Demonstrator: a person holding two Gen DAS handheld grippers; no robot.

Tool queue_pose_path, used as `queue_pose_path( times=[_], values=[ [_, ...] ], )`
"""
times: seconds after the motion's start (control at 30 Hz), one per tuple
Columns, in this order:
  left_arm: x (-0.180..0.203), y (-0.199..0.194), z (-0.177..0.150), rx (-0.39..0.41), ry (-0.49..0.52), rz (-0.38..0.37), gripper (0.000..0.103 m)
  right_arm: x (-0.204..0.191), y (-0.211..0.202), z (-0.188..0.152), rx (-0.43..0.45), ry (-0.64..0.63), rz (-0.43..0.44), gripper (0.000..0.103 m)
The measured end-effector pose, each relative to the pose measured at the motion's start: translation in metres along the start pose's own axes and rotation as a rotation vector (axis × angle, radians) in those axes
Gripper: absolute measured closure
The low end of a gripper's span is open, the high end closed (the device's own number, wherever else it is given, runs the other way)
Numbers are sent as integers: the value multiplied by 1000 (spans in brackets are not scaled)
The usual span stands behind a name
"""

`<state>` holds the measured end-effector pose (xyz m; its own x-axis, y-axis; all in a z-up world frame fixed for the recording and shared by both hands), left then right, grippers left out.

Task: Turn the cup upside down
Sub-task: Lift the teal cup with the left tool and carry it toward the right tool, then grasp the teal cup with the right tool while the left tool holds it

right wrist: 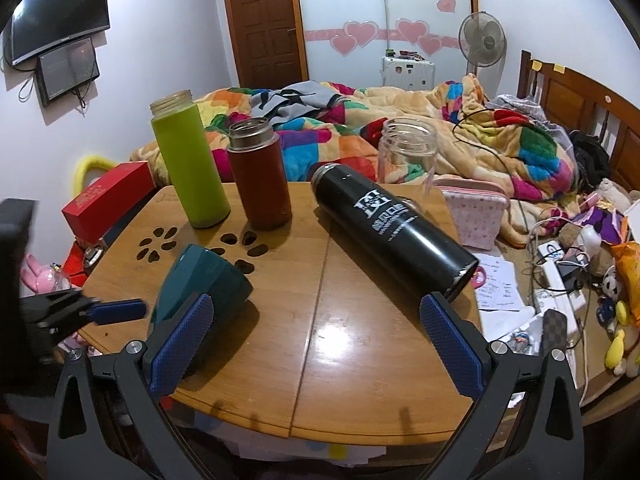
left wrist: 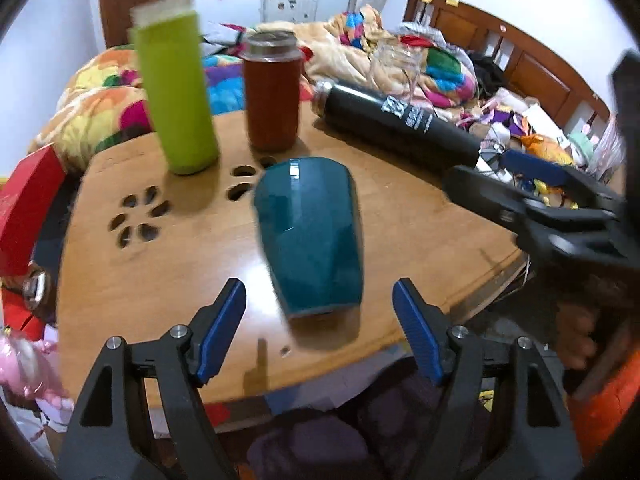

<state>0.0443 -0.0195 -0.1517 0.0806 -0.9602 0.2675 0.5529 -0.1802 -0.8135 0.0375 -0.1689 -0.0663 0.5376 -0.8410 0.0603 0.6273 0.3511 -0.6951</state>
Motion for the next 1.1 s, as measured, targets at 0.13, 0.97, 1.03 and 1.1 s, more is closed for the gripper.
queue_pose_path(
  times=[0.13, 0.97, 1.03, 1.1],
  values=[
    [-29, -26, -4, 48, -66, 48, 27, -13, 11, 1, -10, 2, 73, 0],
    [-20, -10, 29, 92, -76, -82, 82, -78, 60, -20, -109, 4, 299, 49],
    [-15, -6, 32, 89, -72, -91, 83, -77, 55, -21, -101, -10, 287, 51],
    [-10, -3, 34, 92, -66, -90, 83, -75, 51, -23, -93, -25, 274, 53]
  ],
)
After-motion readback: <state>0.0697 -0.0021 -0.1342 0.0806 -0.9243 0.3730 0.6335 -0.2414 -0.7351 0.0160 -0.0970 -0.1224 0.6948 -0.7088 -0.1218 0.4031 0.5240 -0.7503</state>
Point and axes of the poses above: each gripper's, at about its wrist camera, not at the fingertips, and y roughly the way its jaws point, x to its right, z to its top, the point moved 1 cm from there along y, roughly the way its jaws point, and after that the axes turned 15 degrees about -y, right-handed, at the moved point
